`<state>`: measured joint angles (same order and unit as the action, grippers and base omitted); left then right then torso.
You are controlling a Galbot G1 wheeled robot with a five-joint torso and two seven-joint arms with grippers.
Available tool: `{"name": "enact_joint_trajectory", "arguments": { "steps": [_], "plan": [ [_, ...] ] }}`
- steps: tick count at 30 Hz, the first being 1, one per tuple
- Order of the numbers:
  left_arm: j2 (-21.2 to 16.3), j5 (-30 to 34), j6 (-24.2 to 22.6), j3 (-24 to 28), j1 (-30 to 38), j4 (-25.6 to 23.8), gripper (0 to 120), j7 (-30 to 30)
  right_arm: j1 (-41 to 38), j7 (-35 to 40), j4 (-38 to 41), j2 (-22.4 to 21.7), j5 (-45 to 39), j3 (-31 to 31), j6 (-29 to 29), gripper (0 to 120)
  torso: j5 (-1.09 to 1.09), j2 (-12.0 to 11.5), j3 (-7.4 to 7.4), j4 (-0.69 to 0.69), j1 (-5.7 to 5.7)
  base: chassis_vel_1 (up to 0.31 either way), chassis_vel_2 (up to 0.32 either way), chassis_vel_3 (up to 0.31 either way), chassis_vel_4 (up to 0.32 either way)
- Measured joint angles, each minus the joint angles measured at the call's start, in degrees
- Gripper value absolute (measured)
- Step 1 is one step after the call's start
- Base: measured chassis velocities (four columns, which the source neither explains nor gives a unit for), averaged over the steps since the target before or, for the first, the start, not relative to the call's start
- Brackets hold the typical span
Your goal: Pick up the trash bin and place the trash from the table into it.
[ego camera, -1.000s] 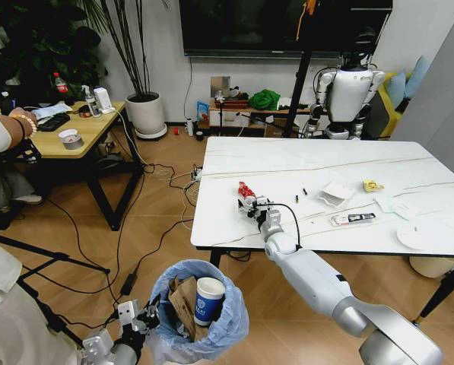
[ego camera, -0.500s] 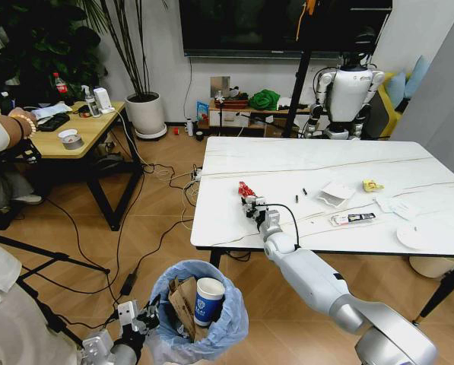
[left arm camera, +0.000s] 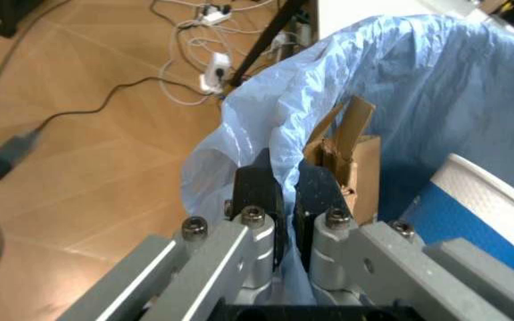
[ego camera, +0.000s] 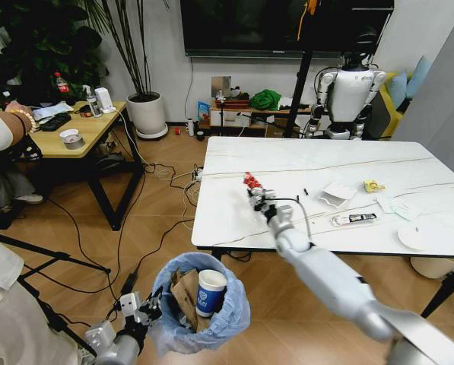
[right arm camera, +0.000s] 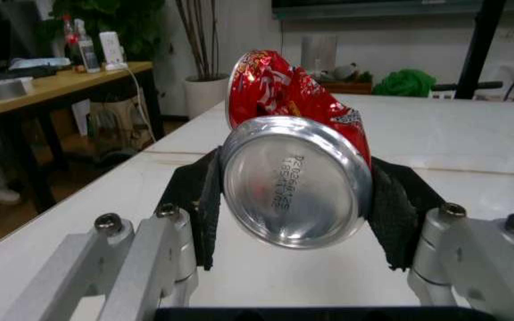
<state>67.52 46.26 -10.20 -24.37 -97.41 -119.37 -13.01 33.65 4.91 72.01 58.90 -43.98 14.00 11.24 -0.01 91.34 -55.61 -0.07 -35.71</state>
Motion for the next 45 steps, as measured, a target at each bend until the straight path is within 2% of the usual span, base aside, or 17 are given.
{"name": "enact_joint_trajectory", "arguments": {
  "steps": [3, 4, 8, 16, 28, 37, 45],
  "plan": [
    [0.7, 0.4, 0.0, 1.4, 2.3, 1.4, 0, 0.0, 2.9, 0.3, 9.2, -5.9, -1.7, 0.0, -0.3, 47, 0.03, 0.0, 0.0, 0.01, 0.0, 0.0, 0.0, 0.0, 0.0],
    [0.7, 0.4, 0.0, 1.4, 2.3, 1.4, 0, 0.0, 2.9, 0.3, 9.2, -5.9, -1.7, 0.0, -0.3, 47, 0.03, 0.0, 0.0, 0.01, 0.0, 0.0, 0.0, 0.0, 0.0],
    [2.4, -0.4, 0.0, 2.1, 2.6, 2.2, 0, 0.1, 5.4, -0.1, 18.9, -10.4, -2.4, 1.3, 0.0, 47, 0.03, 0.0, 0.0, 0.09, 0.0, 0.0, 0.0, 0.0, 0.0],
    [3.8, -1.4, 0.0, 1.5, 1.4, 1.6, 0, 0.2, 8.6, -2.2, 30.6, -15.0, -0.6, 5.5, 1.6, 47, 0.02, 0.0, 0.01, 0.07, 0.01, 0.0, 0.0, 0.0, 0.0],
    [5.1, -2.0, -0.1, 1.0, 1.1, 1.3, 0, 0.2, 14.7, -9.4, 34.6, -19.7, 8.2, 9.8, 6.8, 47, 0.01, 0.0, 0.01, 0.06, 0.01, 0.0, 0.0, 0.0, 0.0],
    [5.7, -2.3, -0.1, 0.6, 0.9, 1.4, 0, 0.3, 17.8, -13.7, 33.9, -20.4, 11.3, 9.9, 9.4, 47, 0.01, 0.0, 0.0, 0.06, 0.01, 0.0, 0.0, 0.0, 0.0],
    [6.8, -2.7, -0.1, 0.5, 1.2, 1.5, 0, 0.3, 17.4, -15.2, 33.4, -19.0, 13.6, 11.4, 10.9, 47, 0.01, 0.0, 0.0, 0.07, 0.01, 0.0, 0.0, 0.0, 0.0]
  ]
}}
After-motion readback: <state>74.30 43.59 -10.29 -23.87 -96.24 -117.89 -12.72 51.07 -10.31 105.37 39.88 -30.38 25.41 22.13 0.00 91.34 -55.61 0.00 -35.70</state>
